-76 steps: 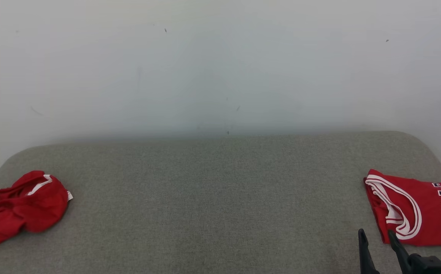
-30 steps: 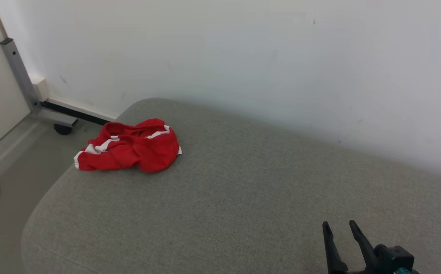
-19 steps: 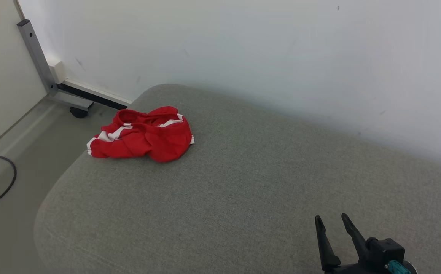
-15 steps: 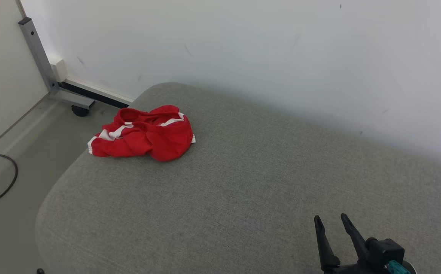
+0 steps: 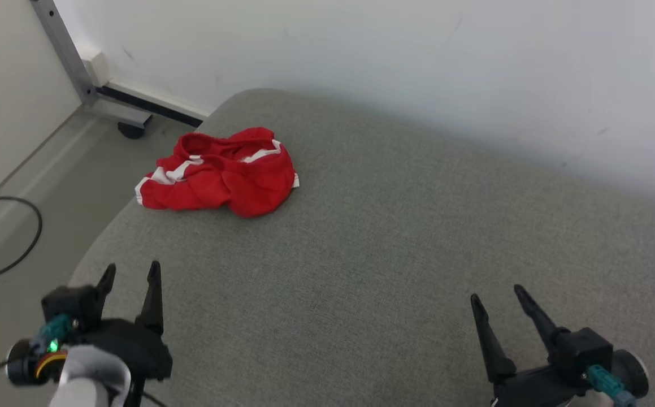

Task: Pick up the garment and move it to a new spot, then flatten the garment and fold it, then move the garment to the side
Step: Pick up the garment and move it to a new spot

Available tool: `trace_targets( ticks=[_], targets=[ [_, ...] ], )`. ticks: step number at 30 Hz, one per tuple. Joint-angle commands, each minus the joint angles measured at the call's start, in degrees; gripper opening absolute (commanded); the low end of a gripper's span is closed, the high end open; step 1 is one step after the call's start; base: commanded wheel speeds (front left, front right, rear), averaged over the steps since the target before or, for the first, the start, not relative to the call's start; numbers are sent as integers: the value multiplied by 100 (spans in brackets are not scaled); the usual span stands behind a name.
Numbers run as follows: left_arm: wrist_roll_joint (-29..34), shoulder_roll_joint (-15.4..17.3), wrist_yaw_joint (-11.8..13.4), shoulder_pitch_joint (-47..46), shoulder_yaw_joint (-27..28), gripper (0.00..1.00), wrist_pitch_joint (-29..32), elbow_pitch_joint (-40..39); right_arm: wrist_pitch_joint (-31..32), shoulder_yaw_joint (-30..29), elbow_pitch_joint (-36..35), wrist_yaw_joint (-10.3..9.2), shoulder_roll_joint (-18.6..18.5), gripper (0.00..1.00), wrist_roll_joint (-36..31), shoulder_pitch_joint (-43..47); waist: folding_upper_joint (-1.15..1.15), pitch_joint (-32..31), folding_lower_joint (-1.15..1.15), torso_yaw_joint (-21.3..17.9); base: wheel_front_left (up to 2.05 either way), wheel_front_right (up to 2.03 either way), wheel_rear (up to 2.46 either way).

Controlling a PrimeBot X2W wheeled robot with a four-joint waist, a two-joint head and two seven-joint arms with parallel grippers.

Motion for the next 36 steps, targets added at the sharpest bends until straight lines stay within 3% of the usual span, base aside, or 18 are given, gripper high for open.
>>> trace_targets(
  ticks=[1, 3, 10, 18, 22, 30, 31, 32, 33, 36],
  targets=[
    [-87, 23, -47, -394, -85, 100, 79, 299, 166, 13, -287, -13, -155, 100, -79, 98, 0, 504, -1, -66, 0, 0, 0],
    [-339, 82, -55, -1074, -50, 100, 166, 952, 646, 223, -1050, -13, -429, 100, -184, 105, 0, 924, -1, -389, 0, 0, 0],
    [-858, 254, -87, -2251, 20, 100, 343, 2244, 1650, 435, -2608, -13, -1176, 100, -129, 248, 0, 1720, -1, -1116, 0, 0, 0],
    [-1151, 542, -29, -3276, 180, 100, 146, 3181, 2120, 178, -3664, -13, -1451, 100, -121, 629, 0, 2315, -1, -1618, 0, 0, 0],
    [-1214, 609, 130, -3634, 280, 100, 67, 3618, 2180, 65, -3900, -13, -1499, 100, -144, 825, 0, 2468, -1, -1819, 0, 0, 0],
    [-1267, 635, 794, -3975, 460, 100, -68, 4338, 2183, -28, -4173, -13, -1538, 100, -156, 1066, 0, 2597, -1, -2020, 0, 0, 0],
    [-1281, 626, 879, -3998, 476, 95, -91, 4423, 2182, -31, -4182, -13, -1538, 100, -151, 1078, 0, 2601, -1, -2037, 0, 0, 0],
    [-1267, 632, 955, -4022, 479, 43, -158, 4480, 2174, -33, -4174, -13, -1537, 100, -143, 1085, 0, 2598, -1, -2050, 0, 0, 0],
    [-1222, 637, 989, -4044, 453, 0, -205, 4538, 2161, -26, -4157, -13, -1524, 100, -132, 1081, 0, 2589, -1, -2063, 0, 0, 0],
    [-1199, 634, 974, -4053, 402, 0, -331, 4695, 2115, 48, -4069, -13, -1497, 100, -97, 1021, 0, 2527, -1, -2081, 0, 0, 0]
  ],
)
